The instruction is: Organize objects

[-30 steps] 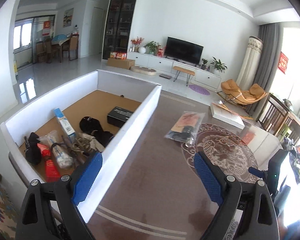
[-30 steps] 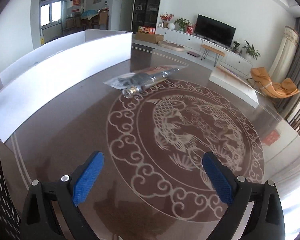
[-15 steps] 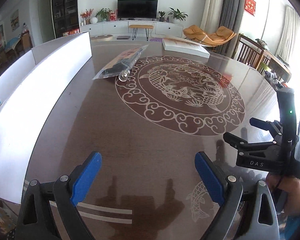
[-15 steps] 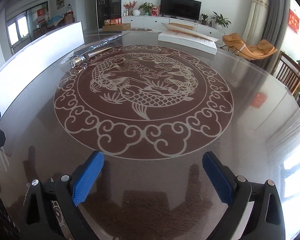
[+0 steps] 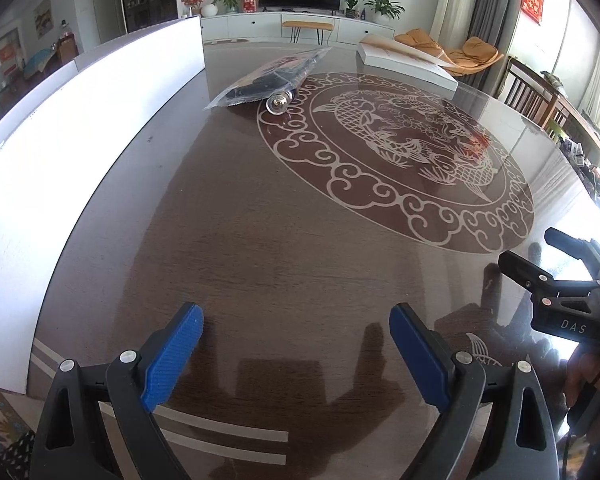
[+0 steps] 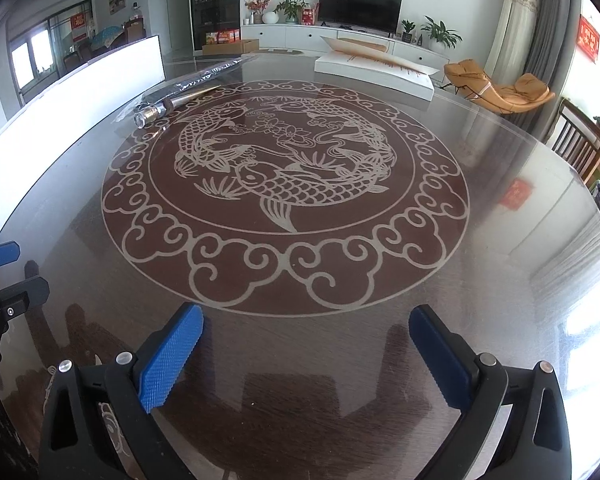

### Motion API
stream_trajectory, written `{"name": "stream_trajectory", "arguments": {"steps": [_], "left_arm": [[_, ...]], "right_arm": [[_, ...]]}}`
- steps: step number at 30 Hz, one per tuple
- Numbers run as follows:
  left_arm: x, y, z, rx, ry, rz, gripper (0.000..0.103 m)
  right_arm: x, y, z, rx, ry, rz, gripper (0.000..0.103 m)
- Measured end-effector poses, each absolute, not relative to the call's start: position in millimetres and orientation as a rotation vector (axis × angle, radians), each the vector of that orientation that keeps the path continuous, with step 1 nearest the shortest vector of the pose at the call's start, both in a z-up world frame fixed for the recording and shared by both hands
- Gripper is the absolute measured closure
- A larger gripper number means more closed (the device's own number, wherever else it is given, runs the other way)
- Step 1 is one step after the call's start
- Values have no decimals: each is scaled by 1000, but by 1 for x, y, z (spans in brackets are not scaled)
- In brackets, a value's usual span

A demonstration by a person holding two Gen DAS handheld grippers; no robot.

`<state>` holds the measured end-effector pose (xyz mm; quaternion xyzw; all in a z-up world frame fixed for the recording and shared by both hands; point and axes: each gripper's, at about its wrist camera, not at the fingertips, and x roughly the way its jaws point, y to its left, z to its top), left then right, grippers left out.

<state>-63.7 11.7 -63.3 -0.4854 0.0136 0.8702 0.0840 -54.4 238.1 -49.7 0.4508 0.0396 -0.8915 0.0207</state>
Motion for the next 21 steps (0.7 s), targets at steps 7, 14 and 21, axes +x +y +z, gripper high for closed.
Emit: {"name": "stream_trajectory", "arguments": {"steps": [7,14,21], "left_arm": [[-63,9,-65,-1463,39,2617,8],[-60,15,-66,-1473,119,2625,8],[-61,13,-67,-1491,119,2621,0]], "right_arm": [[-54,241,-50,1405,95,-2753,0],[-55,241,-50,1410,77,-2746,0],[-55,243,-50,1412,69,-2743,0]]}}
